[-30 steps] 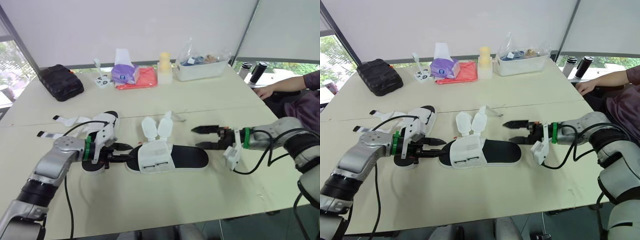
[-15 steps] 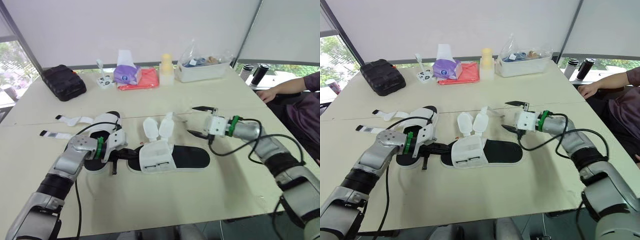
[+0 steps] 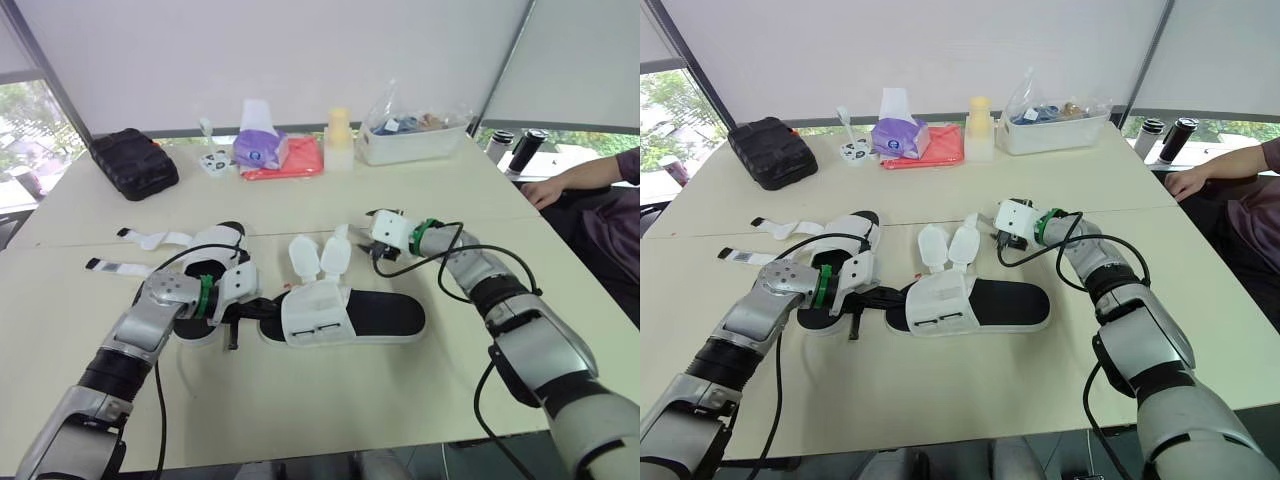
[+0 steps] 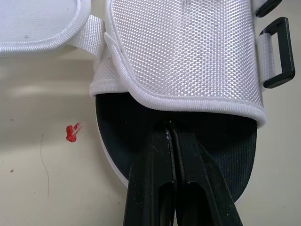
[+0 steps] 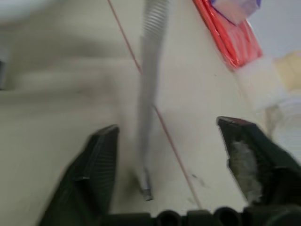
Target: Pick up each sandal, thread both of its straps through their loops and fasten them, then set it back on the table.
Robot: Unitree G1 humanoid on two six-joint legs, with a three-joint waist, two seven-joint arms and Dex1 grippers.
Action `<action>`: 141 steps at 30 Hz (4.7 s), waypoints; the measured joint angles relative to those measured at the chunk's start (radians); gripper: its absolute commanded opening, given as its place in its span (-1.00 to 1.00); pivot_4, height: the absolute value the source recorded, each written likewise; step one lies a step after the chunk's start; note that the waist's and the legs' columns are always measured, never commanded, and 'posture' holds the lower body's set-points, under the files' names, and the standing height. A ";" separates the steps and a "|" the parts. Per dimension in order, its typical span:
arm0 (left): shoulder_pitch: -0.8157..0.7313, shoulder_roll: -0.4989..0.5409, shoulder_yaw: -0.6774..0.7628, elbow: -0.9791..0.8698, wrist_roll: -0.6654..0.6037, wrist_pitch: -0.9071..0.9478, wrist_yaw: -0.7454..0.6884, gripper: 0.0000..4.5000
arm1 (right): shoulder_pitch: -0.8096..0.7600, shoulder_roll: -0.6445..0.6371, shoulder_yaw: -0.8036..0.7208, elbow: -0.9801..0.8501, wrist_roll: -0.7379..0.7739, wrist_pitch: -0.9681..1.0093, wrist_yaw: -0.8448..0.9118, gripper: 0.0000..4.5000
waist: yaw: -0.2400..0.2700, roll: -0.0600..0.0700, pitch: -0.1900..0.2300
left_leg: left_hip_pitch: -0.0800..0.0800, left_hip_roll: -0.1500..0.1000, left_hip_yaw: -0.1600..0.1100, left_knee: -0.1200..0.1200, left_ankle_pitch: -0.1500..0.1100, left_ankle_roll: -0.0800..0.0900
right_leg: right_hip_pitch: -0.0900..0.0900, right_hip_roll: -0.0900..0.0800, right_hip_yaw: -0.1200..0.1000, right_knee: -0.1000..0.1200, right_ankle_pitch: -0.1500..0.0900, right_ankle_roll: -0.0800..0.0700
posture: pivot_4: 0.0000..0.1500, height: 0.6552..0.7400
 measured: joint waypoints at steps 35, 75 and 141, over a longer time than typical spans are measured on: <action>0.061 -0.021 0.037 -0.055 -0.005 0.031 0.056 -1.00 | 0.003 0.032 0.040 0.126 -0.311 -0.226 -0.258 0.68 | 0.006 0.000 0.000 | 0.001 0.000 0.001 0.000 0.000 0.000 | 0.000 0.000 0.001 0.000 0.000 0.000 | 1.00 1.00; 0.122 -0.021 0.061 -0.166 -0.041 0.139 0.122 -1.00 | 0.114 -0.344 0.295 -0.614 -0.984 -0.307 -1.386 -0.97 | 0.012 0.001 0.000 | -0.007 -0.003 0.002 -0.002 0.001 -0.003 | -0.009 0.001 0.002 0.001 0.000 0.000 | 1.00 1.00; 0.167 -0.040 0.078 -0.211 -0.065 0.174 0.179 -1.00 | -0.094 0.220 -1.149 0.029 1.068 1.413 -0.268 0.35 | 0.025 -0.001 0.001 | -0.007 0.001 0.000 -0.002 -0.001 0.003 | -0.007 0.000 -0.001 0.000 -0.001 -0.001 | 1.00 1.00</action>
